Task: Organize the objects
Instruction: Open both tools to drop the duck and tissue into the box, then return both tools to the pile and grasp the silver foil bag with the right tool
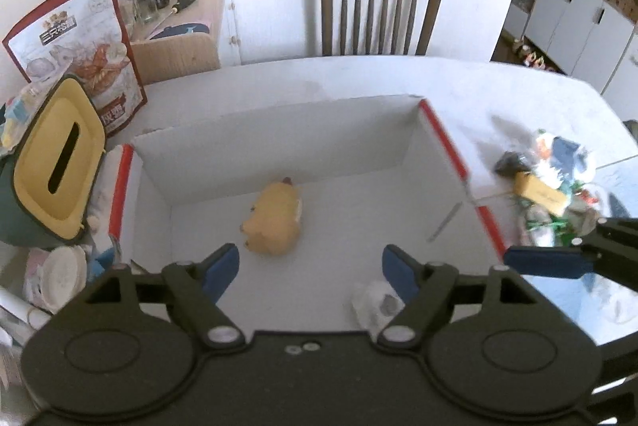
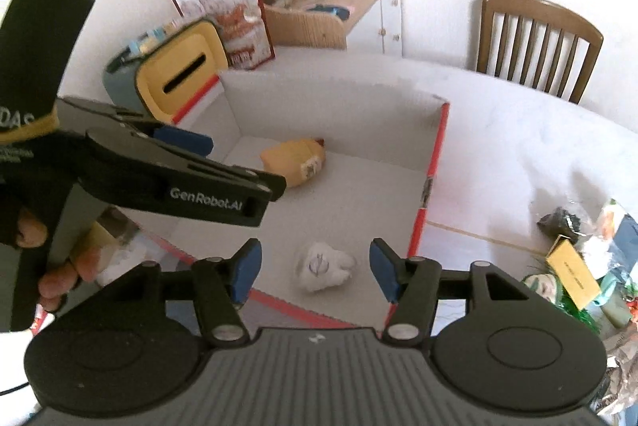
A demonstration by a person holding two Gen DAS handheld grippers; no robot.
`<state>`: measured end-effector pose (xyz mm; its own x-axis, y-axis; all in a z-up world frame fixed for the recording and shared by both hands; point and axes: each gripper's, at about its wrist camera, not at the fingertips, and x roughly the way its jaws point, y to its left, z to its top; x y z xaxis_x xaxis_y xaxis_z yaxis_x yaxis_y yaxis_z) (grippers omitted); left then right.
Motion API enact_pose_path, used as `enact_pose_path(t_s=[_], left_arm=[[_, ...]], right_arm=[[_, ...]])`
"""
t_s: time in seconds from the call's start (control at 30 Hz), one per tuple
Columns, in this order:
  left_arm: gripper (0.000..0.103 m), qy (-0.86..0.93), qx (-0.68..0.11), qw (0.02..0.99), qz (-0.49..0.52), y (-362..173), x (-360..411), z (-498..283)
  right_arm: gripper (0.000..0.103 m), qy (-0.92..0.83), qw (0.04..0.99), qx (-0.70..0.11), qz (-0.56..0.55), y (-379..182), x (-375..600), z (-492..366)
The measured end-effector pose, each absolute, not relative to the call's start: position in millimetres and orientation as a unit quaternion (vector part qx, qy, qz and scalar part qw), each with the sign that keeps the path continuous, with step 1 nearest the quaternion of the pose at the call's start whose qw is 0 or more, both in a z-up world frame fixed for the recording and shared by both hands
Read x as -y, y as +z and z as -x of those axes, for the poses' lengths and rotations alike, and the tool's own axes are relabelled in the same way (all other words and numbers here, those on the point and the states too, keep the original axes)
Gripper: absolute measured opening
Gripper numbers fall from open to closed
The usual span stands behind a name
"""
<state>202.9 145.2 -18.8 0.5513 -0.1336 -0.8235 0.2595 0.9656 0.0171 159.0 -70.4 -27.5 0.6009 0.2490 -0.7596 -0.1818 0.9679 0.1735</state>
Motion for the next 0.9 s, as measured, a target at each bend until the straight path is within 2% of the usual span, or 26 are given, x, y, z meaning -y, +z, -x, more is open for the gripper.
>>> enact_pose_path(t_s=[0.13,0.2,0.37,0.5,0.73,0.9], left_arm=[[0.083,-0.113,-0.446,0.885,-0.072,-9.2,-127.4,-183.0],[0.085,-0.114,-0.442,0.887,-0.071,-5.3,-117.2,-172.9],[0.088,-0.108,-0.430,0.894,-0.064,2.6,-86.8,-150.3],[0.092,-0.123,-0.430,0.893,-0.055,4.6,-56.6,-135.6],[0.092,-0.139,-0.440,0.886,-0.042,-8.3,-1.8,-113.8],[0.100,-0.152,-0.450,0.879,-0.037,-21.3,35.0,-100.6]], right_arm=[[0.060,0.130,0.900,-0.415,-0.041,-18.9,86.4,-135.9],[0.066,0.133,0.903,-0.407,-0.039,-14.5,97.2,-123.7],[0.066,0.139,0.904,-0.402,-0.042,-9.7,131.6,-95.4],[0.072,0.140,0.905,-0.399,-0.039,-9.1,163.4,-75.2],[0.072,0.130,0.904,-0.405,-0.041,-19.1,230.8,-39.9],[0.078,0.113,0.913,-0.391,-0.031,-30.3,276.3,-16.6]])
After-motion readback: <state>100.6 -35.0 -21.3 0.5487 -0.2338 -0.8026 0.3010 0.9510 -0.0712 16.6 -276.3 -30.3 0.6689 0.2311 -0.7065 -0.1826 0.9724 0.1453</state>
